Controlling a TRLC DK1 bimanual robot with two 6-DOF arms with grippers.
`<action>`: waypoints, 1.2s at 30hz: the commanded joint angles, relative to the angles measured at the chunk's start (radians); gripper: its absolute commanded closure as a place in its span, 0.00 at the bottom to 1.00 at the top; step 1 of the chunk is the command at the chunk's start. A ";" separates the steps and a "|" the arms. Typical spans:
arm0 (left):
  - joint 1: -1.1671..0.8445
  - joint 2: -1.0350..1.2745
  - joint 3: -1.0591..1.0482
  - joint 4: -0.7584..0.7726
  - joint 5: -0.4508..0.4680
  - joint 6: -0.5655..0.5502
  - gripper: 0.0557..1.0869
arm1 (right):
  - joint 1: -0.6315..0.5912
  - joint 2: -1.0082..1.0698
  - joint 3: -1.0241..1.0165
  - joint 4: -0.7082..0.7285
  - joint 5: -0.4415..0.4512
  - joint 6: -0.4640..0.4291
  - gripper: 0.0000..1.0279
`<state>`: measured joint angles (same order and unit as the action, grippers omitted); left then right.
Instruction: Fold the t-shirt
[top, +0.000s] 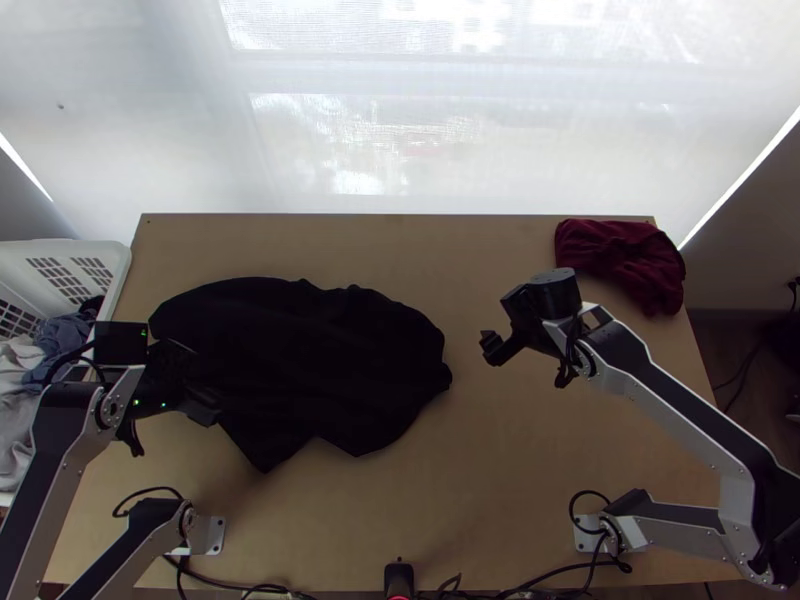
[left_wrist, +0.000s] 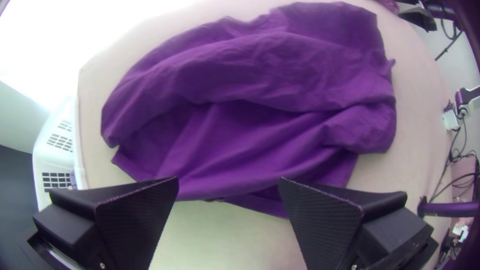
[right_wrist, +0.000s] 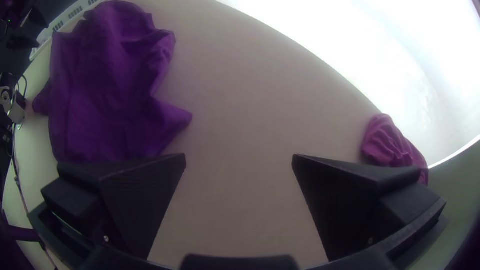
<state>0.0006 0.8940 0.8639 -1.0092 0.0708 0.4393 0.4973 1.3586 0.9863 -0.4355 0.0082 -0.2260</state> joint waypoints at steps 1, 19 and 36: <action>-0.218 -0.009 0.041 -0.236 0.067 -0.099 0.06 | 0.047 -0.010 -0.037 0.000 -0.002 -0.009 0.04; -0.556 0.158 -0.115 -0.114 0.083 -0.260 0.06 | 0.093 -0.024 -0.023 0.000 0.018 -0.009 0.04; -0.597 0.333 -0.137 -0.023 0.076 -0.258 0.21 | 0.175 -0.001 -0.008 -0.003 0.044 -0.013 0.04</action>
<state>-0.5655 1.1564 0.7372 -1.0611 0.1501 0.1829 0.6453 1.3540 0.9787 -0.4355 0.0490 -0.2363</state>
